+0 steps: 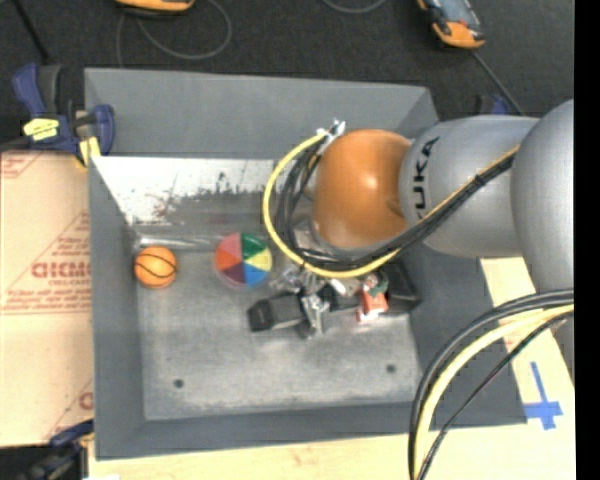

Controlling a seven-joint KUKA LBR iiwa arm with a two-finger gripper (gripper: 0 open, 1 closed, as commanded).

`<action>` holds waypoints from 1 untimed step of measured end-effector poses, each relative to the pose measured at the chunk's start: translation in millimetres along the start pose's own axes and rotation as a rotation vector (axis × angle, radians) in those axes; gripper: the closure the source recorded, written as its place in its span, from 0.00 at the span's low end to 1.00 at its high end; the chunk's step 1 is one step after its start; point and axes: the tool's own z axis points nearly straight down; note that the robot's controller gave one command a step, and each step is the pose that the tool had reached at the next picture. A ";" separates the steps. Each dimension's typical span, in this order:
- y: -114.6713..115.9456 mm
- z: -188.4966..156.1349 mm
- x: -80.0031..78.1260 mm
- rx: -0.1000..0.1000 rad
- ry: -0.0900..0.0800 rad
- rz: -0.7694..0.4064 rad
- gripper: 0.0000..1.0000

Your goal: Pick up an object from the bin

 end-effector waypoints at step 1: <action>0.0 0.0 0.0 0.000 0.000 0.001 1.00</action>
Offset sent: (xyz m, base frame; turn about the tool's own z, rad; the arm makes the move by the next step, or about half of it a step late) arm 0.0000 0.0000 0.0000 0.0000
